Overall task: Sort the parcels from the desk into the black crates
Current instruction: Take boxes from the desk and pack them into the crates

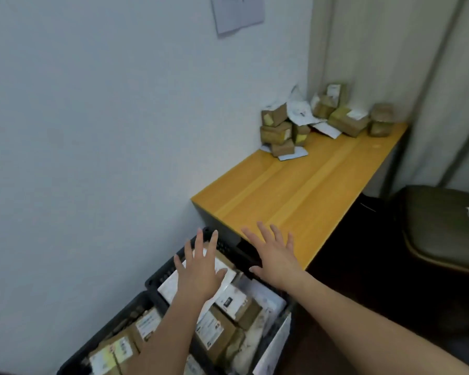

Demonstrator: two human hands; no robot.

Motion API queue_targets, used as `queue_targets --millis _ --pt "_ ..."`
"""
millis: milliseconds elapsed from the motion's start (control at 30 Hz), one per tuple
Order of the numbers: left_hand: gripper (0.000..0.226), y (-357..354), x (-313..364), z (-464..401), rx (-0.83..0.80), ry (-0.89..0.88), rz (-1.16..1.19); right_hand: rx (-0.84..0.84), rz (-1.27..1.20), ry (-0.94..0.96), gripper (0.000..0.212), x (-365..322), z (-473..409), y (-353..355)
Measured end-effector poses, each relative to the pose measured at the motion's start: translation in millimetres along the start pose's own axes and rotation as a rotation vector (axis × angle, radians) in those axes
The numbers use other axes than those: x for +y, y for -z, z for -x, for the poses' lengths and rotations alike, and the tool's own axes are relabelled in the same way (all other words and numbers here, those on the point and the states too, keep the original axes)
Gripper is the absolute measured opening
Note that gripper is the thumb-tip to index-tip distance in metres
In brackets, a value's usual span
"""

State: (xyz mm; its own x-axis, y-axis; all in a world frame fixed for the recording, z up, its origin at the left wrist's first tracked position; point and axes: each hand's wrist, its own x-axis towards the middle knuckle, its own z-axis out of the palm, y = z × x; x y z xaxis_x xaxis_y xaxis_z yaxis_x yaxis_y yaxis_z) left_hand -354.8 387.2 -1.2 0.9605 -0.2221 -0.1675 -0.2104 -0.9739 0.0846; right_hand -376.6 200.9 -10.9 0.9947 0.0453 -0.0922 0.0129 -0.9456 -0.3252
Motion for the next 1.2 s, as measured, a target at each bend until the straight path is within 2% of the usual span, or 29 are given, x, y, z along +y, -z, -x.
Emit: queue_targets --millis 333,500,767,1067,1200 --pt "0.083 19.0 245.7 -102.2 -0.01 -0.157 0.029 0.128 0.036 -0.221 0.083 242.0 -1.7 116.9" --pt "0.081 29.9 334.2 -151.3 -0.017 -0.222 0.007 0.165 0.025 -0.323 0.08 336.6 -9.0 163.6" --pt "0.074 53.9 371.3 -236.3 0.065 -0.24 -0.028 0.195 -0.005 -0.333 0.081 391.6 -73.3 191.6" --pt "0.075 85.8 375.6 -384.7 0.066 -0.156 0.051 0.161 0.076 -0.362 0.089 430.6 -201.4 244.3" --pt "0.074 114.8 380.7 -448.4 0.125 -0.167 0.044 0.224 0.098 -0.361 0.091 445.9 -257.6 278.3"
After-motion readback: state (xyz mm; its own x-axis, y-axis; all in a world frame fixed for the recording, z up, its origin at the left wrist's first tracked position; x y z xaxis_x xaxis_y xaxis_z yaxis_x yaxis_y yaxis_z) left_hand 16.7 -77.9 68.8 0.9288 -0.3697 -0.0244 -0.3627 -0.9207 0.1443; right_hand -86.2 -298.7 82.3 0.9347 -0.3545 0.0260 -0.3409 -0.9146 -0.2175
